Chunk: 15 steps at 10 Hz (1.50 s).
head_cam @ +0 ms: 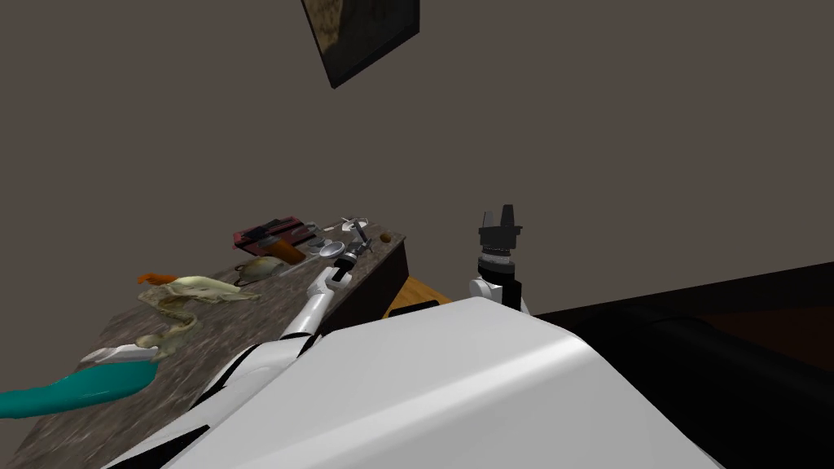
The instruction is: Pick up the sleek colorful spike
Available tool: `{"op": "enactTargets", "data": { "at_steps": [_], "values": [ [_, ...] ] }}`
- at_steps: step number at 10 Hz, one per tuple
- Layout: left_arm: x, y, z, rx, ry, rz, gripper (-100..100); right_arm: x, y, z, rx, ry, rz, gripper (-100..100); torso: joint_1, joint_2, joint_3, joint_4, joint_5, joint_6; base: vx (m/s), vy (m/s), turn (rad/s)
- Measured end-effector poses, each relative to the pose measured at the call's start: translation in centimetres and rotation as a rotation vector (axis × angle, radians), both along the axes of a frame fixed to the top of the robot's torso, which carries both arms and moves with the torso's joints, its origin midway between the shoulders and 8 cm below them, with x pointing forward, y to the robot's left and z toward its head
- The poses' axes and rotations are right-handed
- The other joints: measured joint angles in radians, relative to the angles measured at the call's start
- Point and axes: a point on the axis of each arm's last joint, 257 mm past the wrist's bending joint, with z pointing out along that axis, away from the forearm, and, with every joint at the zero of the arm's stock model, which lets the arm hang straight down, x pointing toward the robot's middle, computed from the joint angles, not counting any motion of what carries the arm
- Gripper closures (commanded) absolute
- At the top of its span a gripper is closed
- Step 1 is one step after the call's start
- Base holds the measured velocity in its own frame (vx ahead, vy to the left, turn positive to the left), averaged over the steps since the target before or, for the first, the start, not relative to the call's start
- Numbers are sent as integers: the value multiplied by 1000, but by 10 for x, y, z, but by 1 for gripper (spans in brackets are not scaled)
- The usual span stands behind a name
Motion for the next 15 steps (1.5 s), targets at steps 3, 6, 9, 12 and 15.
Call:
{"op": "enactTargets", "data": {
  "at_steps": [3,6,9,12,15],
  "values": [
    [18,-9,5,-1,-3,-18,-100,0,0,0,0,0,0,0,-1,1,1,0,0,0,-45,-12,43],
    [35,-19,10,-1,-7,-39,-100,0,0,0,0,0,0,0,0,1,1,0,0,0,-45,-5,45],
    [52,-28,15,-1,5,-52,-100,0,0,0,0,0,0,0,-1,1,1,0,0,0,-40,-12,49],
    [64,-46,37,-1,-27,-88,-100,0,0,0,0,0,0,0,-1,1,1,0,0,0,-31,-4,16],
    [68,-41,23,-1,3,-74,-100,0,0,0,0,0,0,0,0,-1,-1,0,0,0,4,1,1]
  ]
}}
